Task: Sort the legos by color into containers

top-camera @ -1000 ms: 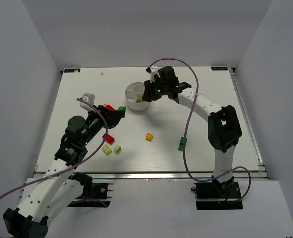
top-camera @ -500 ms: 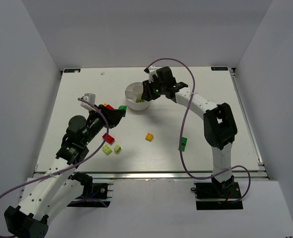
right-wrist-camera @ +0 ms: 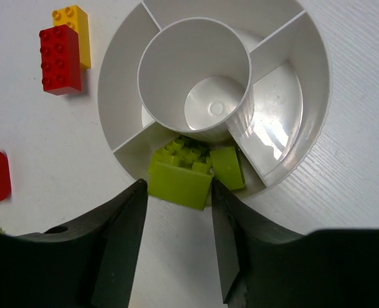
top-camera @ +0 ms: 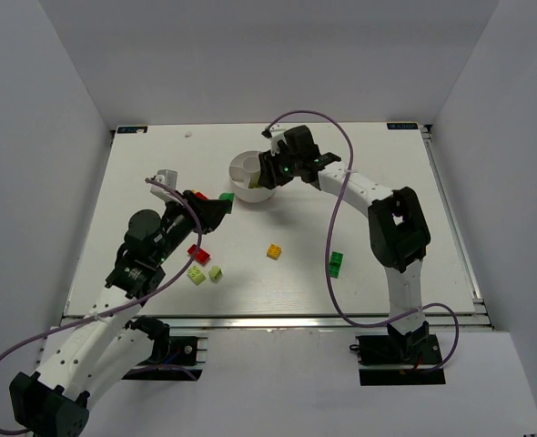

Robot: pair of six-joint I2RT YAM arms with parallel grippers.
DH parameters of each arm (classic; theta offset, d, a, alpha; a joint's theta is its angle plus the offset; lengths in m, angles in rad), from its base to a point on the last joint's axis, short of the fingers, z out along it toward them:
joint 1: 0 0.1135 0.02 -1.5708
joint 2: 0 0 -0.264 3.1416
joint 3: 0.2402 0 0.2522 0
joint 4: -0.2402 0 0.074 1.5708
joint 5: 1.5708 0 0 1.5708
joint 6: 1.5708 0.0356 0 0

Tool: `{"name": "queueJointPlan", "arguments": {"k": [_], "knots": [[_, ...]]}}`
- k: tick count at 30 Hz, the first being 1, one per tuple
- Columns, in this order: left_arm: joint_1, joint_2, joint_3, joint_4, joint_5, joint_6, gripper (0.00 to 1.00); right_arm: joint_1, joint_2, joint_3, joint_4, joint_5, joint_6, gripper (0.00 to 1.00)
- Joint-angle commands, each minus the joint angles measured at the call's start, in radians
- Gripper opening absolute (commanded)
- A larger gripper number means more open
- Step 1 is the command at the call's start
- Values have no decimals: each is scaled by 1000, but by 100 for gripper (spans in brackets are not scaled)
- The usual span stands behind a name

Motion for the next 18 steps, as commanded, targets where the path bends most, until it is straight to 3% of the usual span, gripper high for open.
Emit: {"name": "queueJointPlan", "arguments": {"k": [1, 13, 17, 18], "knots": [[4, 5, 0, 30, 15, -8, 0, 4, -25, 31, 31, 6, -10, 54], [6, 55, 25, 36, 17, -42, 0, -5, -114, -1, 10, -28, -39, 54], [6, 91, 43, -1, -25, -100, 0, -39, -218, -84, 18, -167, -207, 54], [6, 104, 55, -23, -52, -116, 0, -54, -244, -111, 24, -282, -246, 53]]}}
